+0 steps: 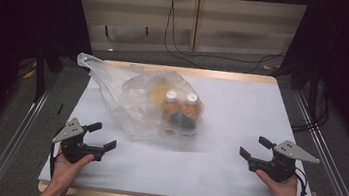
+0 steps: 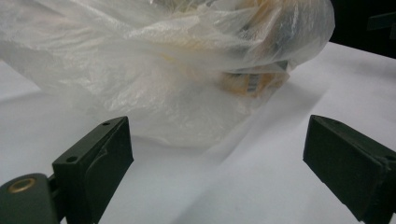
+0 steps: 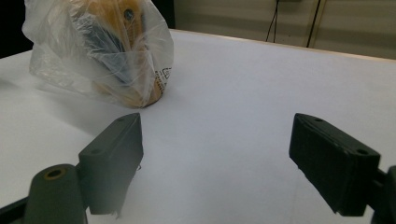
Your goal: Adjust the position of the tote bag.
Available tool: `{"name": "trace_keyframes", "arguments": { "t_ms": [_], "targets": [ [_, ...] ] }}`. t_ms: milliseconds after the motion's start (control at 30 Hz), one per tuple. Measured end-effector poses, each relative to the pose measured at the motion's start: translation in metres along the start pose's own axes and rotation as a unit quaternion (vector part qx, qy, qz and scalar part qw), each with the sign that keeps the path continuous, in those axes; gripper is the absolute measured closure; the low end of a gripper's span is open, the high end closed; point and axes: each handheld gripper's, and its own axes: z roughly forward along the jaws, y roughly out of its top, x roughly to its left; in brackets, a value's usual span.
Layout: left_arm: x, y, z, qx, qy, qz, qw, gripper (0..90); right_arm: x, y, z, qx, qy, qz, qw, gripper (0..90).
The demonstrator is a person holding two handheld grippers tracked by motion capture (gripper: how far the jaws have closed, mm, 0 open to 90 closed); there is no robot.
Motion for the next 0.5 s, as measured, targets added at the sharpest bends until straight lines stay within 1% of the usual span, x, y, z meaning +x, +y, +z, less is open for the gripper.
{"name": "trace_keyframes", "arguments": {
  "t_ms": [33, 67, 100, 133, 167, 233, 267, 300, 333, 400, 433, 500],
  "targets": [
    [-0.0009, 0.0003, -0.0003, 0.002, 0.007, 0.002, 1.0, 8.0, -0.0001, -0.0002, -0.0001, 0.0, 0.002, 0.003, 1.0, 17.2],
    [-0.0016, 0.0007, -0.0002, 0.001, 0.008, 0.006, 0.9999, 7.9, -0.0001, -0.0001, -0.0006, 0.003, 0.005, 0.007, 1.0, 17.7],
    [-0.0016, 0.0007, -0.0002, 0.001, 0.008, 0.006, 0.9999, 7.8, -0.0001, -0.0001, -0.0006, 0.003, 0.005, 0.007, 1.0, 17.7],
    [-0.0022, 0.0011, -0.0002, 0.002, 0.002, 0.009, 1.0, 7.8, 0.0003, 0.0, -0.0019, 0.005, 0.006, 0.008, 0.9999, 20.4],
    [-0.0022, 0.0011, -0.0002, 0.002, 0.002, 0.009, 1.0, 7.4, 0.0004, 0.0001, -0.0023, 0.007, 0.01, 0.008, 0.9999, 22.1],
    [-0.0031, 0.0013, 0.0002, 0.006, 0.002, 0.01, 0.9999, 6.7, 0.0012, 0.0002, -0.0024, 0.01, 0.011, 0.005, 0.9999, 23.5],
    [-0.0034, 0.0015, 0.0005, 0.006, -0.005, 0.009, 0.9999, 5.9, 0.0013, 0.0001, -0.0019, 0.012, 0.017, 0.007, 0.9998, 23.6],
    [-0.0041, 0.0016, 0.0011, 0.007, -0.005, 0.01, 0.9999, 5.5, 0.0013, -0.0002, -0.0014, 0.013, 0.017, 0.003, 0.9998, 24.7],
    [-0.0047, 0.0018, 0.0014, 0.01, -0.003, 0.013, 0.9999, 5.5, 0.0019, -0.0002, -0.0013, 0.017, 0.02, 0.005, 0.9996, 26.8],
    [-0.0048, 0.0019, 0.0017, 0.008, -0.009, 0.015, 0.9998, 5.5, 0.002, -0.0002, -0.0004, 0.023, 0.03, 0.007, 0.9993, 28.8],
    [-0.0051, 0.002, 0.0015, 0.01, -0.009, 0.014, 0.9998, 5.8, 0.0022, 0.0, 0.0001, 0.025, 0.033, 0.008, 0.9991, 30.9],
    [-0.0072, 0.0018, 0.0011, 0.01, -0.014, 0.008, 0.9998, 6.3, 0.0034, 0.0002, 0.0011, 0.032, 0.042, -0.002, 0.9986, 32.9]
  ]
}}
